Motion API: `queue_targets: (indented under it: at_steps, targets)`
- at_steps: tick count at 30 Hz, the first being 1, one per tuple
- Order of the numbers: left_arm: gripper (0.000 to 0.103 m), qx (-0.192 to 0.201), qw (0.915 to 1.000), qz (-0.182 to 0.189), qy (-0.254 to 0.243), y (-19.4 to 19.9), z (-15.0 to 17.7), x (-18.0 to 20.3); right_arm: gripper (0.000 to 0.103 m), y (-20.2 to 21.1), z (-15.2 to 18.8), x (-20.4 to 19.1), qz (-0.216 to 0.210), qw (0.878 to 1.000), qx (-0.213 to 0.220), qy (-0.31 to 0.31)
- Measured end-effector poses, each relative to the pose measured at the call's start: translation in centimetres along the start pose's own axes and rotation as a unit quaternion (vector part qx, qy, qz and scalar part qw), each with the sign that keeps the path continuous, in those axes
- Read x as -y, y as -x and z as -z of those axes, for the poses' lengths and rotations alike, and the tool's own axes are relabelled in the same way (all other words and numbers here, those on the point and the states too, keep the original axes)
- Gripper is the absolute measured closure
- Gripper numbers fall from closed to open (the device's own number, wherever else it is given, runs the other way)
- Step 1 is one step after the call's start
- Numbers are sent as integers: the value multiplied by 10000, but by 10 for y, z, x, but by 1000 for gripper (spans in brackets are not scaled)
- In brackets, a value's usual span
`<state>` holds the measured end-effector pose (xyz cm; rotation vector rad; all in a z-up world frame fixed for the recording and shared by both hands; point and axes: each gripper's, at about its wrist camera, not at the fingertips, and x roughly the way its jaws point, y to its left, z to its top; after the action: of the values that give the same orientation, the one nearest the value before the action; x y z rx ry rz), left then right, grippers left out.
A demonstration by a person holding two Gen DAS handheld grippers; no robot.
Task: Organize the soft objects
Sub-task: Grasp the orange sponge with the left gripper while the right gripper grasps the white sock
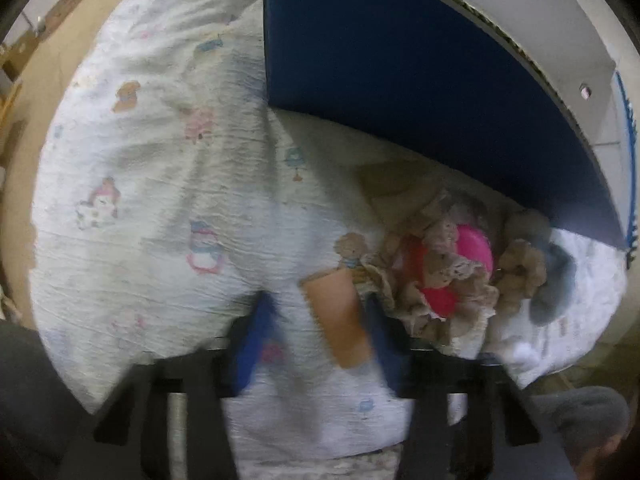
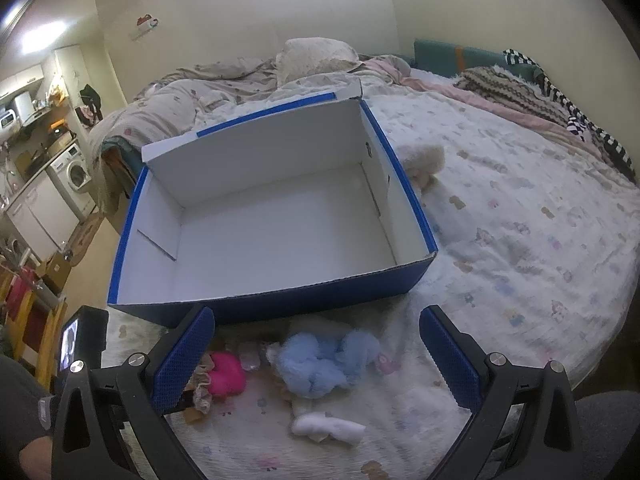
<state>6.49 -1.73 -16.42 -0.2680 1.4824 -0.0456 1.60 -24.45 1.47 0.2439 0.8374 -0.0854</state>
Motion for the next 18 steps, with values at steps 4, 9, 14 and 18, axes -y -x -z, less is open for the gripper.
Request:
queue_targets:
  at_steps: [4, 9, 14, 18]
  targets:
    - [95, -46, 9998, -81, -196, 2, -5, 2, 0, -3, 0, 8, -44, 9998, -103, -186]
    - [97, 58, 9996, 33, -271, 12, -5, -3, 0, -16, 3, 24, -143, 9968, -559, -549]
    - [99, 322, 9981, 5, -520, 41, -8, -14, 0, -50, 22, 29, -146, 9835, -1721, -531]
    - [99, 495, 9962, -108, -702, 55, -5, -19, 0, -76, 41, 27, -83, 9681, -2468, -435]
